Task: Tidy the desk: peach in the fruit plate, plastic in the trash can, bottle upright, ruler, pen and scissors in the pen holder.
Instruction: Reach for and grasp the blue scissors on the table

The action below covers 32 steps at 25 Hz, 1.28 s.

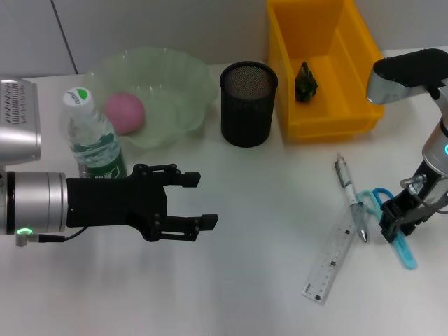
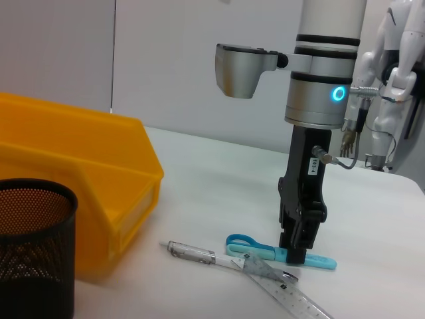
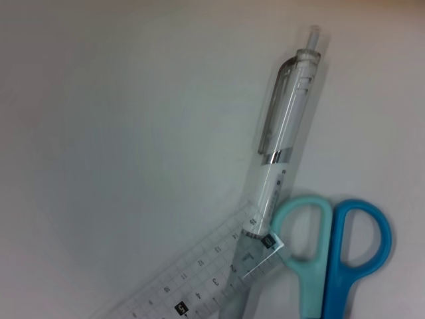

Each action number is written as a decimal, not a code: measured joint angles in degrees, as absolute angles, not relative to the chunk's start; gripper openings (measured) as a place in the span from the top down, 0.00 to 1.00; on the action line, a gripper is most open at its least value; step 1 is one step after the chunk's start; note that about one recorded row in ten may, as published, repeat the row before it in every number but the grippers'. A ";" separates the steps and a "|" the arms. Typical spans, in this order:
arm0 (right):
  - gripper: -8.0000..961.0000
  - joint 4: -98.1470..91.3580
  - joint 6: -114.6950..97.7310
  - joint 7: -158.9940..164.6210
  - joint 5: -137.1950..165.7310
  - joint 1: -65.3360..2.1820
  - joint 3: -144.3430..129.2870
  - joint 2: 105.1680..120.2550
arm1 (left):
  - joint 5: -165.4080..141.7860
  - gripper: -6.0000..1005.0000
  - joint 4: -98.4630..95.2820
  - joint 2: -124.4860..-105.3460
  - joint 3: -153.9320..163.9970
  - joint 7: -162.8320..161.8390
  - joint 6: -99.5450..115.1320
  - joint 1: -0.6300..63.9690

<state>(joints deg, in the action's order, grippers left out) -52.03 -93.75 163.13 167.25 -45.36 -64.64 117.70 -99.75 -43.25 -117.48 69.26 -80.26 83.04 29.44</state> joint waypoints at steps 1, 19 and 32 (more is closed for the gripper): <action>0.68 -52.02 -93.75 163.12 167.25 -45.36 -64.67 117.72 | -99.75 0.19 -43.25 -117.49 69.26 -80.24 83.05 29.44; 0.68 -50.71 -93.51 162.89 167.25 -45.86 -64.78 117.77 | -99.75 0.19 -43.77 -117.67 69.26 -80.31 83.06 29.39; 0.68 -50.65 -93.52 162.75 167.25 -45.88 -64.78 117.51 | -99.75 0.19 -43.77 -117.78 69.26 -80.33 83.15 29.26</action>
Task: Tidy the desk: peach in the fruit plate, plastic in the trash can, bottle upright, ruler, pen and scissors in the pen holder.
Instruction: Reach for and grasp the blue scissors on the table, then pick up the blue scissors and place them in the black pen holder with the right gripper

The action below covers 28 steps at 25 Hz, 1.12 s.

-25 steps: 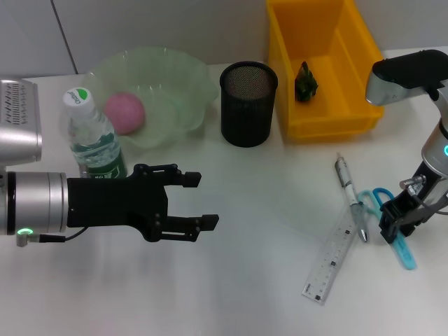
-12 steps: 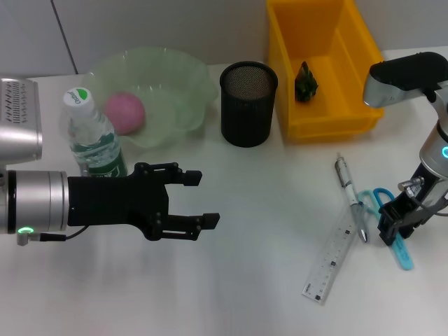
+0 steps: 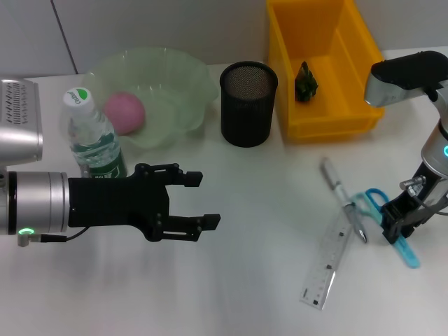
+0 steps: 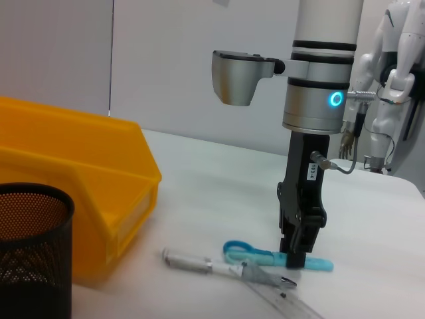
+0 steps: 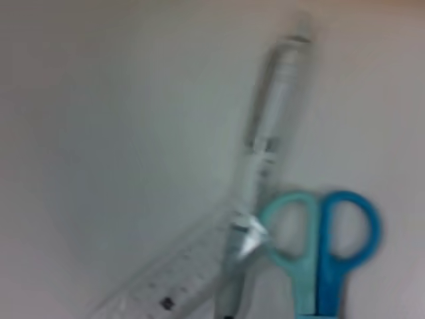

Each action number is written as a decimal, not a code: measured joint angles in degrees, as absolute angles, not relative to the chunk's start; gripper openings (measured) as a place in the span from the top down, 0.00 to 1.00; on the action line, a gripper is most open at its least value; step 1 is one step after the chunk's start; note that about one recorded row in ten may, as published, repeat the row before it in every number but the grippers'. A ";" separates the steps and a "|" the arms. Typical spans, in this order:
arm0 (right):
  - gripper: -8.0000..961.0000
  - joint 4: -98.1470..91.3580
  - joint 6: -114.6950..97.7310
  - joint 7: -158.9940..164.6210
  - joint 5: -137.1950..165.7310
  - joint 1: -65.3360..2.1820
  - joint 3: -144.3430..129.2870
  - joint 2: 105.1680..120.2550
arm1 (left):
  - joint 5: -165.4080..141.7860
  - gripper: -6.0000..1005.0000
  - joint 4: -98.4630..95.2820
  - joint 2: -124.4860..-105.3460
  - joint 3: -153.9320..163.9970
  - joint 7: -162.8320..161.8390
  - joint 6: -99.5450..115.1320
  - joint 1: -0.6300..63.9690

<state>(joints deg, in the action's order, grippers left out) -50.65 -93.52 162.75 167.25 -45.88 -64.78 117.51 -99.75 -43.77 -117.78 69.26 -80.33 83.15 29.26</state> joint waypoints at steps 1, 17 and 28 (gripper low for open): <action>0.68 -50.53 -93.52 162.75 167.25 -45.88 -64.77 117.46 | -99.75 0.19 -43.77 -117.78 69.26 -80.33 83.15 29.26; 0.76 -50.16 -93.24 162.99 167.25 -45.87 -64.63 116.74 | -99.75 0.19 -43.77 -117.86 69.09 -80.33 83.14 29.44; 0.76 -50.50 -93.10 163.07 167.25 -45.47 -64.03 115.91 | -99.69 0.19 -43.77 -117.86 69.07 -80.33 83.14 29.45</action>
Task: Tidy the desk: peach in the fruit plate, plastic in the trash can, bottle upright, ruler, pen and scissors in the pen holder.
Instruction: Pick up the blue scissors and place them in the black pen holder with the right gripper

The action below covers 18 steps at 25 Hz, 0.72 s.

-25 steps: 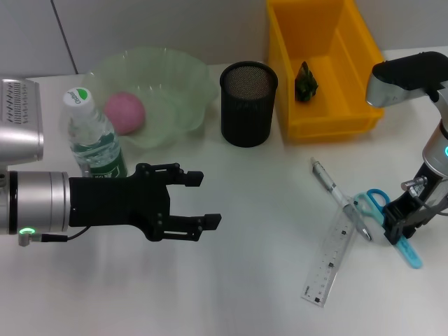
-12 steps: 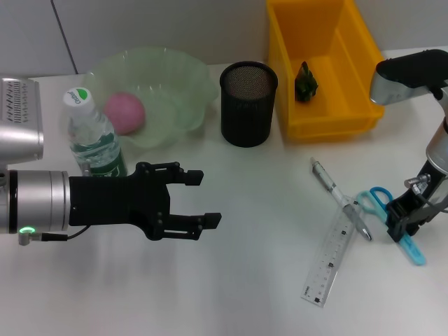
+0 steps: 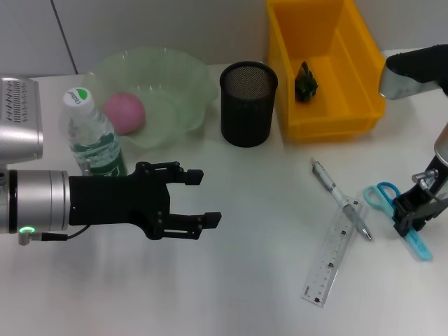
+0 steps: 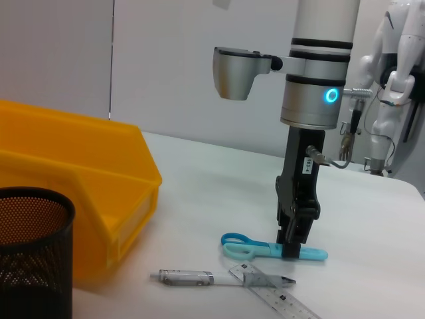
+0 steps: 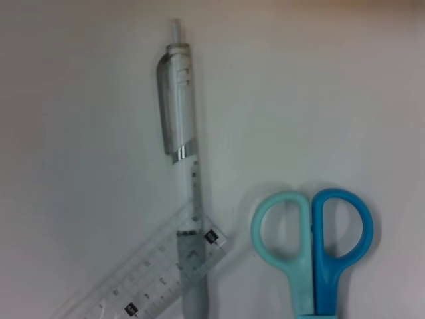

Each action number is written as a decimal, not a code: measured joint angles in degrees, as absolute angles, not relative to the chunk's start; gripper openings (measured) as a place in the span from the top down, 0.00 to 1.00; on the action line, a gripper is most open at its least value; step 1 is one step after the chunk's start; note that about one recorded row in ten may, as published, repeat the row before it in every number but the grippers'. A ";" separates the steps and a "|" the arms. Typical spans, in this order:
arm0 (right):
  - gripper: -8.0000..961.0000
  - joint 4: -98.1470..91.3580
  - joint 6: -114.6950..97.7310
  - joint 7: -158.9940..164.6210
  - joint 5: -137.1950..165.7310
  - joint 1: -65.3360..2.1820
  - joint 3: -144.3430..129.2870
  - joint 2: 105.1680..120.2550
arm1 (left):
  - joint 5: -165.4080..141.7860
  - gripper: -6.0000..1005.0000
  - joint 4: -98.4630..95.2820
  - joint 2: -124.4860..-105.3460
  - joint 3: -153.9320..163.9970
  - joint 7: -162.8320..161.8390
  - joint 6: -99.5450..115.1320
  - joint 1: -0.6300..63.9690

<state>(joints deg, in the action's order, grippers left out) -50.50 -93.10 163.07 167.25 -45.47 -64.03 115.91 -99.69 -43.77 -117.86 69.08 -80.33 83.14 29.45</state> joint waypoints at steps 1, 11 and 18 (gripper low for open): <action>0.76 -50.53 -93.09 163.10 167.25 -45.43 -64.00 115.81 | -99.68 0.19 -43.77 -117.85 69.08 -80.33 83.15 29.45; 0.76 -51.09 -93.07 163.18 167.26 -45.09 -63.31 115.16 | -99.66 0.19 -43.77 -117.63 69.08 -80.33 83.24 29.44; 0.77 -51.77 -93.00 163.19 167.26 -44.63 -62.39 114.70 | -99.66 0.19 -44.49 -117.59 69.08 -80.32 83.24 29.44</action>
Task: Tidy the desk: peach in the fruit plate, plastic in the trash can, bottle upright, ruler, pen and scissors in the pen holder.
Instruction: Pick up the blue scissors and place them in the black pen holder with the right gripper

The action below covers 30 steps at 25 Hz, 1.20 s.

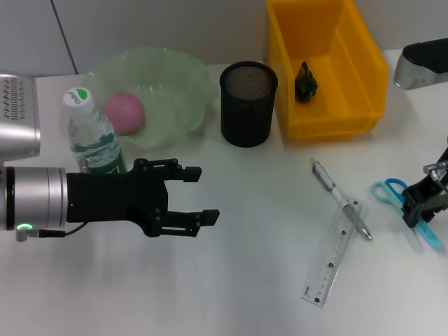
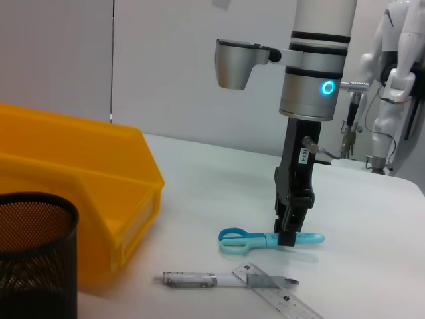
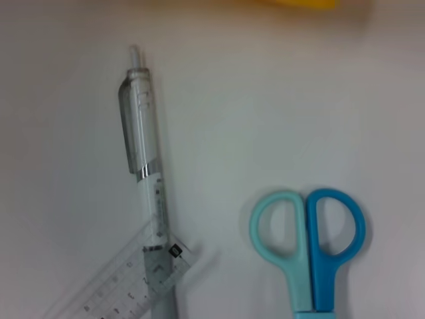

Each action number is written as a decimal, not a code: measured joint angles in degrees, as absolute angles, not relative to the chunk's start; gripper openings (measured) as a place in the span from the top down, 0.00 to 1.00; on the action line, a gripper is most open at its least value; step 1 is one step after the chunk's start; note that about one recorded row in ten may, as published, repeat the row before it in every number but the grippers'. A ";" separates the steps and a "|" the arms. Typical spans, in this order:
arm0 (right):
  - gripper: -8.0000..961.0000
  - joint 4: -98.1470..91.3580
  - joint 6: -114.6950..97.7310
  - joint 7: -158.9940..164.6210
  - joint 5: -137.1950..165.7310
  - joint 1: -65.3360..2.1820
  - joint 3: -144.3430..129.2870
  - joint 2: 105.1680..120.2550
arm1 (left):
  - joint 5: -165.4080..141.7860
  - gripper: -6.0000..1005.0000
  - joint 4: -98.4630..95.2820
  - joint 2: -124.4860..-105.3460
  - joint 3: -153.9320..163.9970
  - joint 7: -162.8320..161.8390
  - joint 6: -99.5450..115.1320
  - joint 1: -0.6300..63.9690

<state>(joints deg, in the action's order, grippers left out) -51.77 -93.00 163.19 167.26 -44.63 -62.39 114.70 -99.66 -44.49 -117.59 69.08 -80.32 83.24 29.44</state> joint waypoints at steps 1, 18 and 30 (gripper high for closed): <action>0.77 -51.77 -92.99 163.19 167.26 -44.61 -62.38 114.68 | -99.66 0.19 -44.57 -117.57 69.08 -80.32 83.24 29.44; 0.78 -55.06 -93.56 162.54 167.17 -43.56 -59.76 114.25 | -99.67 0.19 -44.99 -117.50 69.08 -80.31 83.23 29.44; 0.78 -71.70 -101.39 160.52 162.59 -38.69 -55.86 115.46 | -99.67 0.19 -45.25 -117.40 69.08 -80.32 83.23 29.44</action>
